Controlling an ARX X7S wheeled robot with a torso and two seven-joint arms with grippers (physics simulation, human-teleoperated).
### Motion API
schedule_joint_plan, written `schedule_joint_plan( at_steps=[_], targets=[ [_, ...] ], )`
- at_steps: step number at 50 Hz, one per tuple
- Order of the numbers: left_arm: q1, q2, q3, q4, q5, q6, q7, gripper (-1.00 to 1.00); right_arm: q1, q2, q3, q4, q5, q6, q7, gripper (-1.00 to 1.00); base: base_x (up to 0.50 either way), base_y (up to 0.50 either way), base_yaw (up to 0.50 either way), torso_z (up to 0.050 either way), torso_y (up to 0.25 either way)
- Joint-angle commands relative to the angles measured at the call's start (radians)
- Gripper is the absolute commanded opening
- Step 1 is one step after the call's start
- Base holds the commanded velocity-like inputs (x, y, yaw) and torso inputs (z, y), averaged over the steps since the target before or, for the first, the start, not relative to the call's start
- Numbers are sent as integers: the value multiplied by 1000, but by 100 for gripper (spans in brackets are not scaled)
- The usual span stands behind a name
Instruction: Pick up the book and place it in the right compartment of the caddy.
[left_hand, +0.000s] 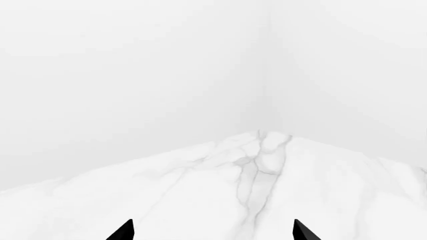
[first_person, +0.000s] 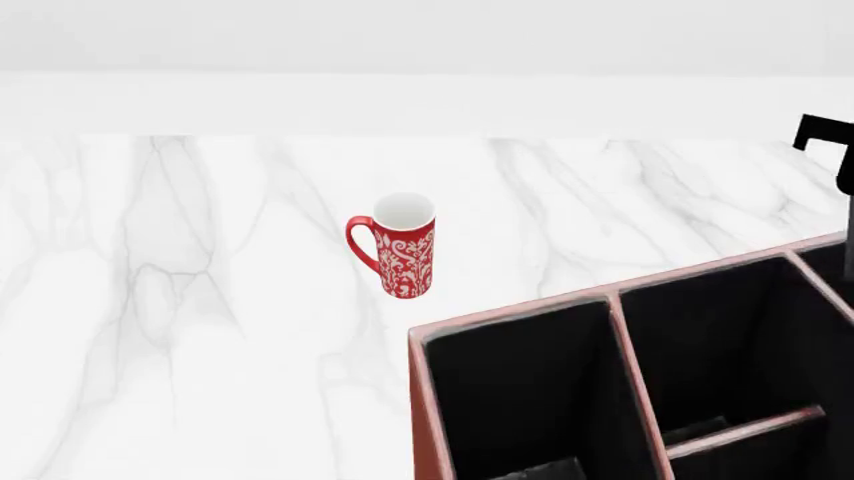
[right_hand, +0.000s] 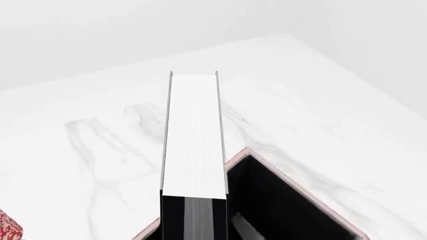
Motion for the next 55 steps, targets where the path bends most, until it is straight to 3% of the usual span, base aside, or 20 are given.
schedule_joint_plan(
  at_steps=[1,29,55],
  targets=[
    [4,-1,-1,0,-7,5,0,100,-1,62,-19,12,-7,-39,30,-100,0,0,0,0,0],
    [1,-9,11,-2,-5,0,-7,100,14,67,-191,181,-169,-211,-140,-100,0,0,0,1,1],
    [3,-14,17,0,0,-1,-16,100,-34,71,-252,257,-237,-287,-192,-100,0,0,0,0,2]
  ],
)
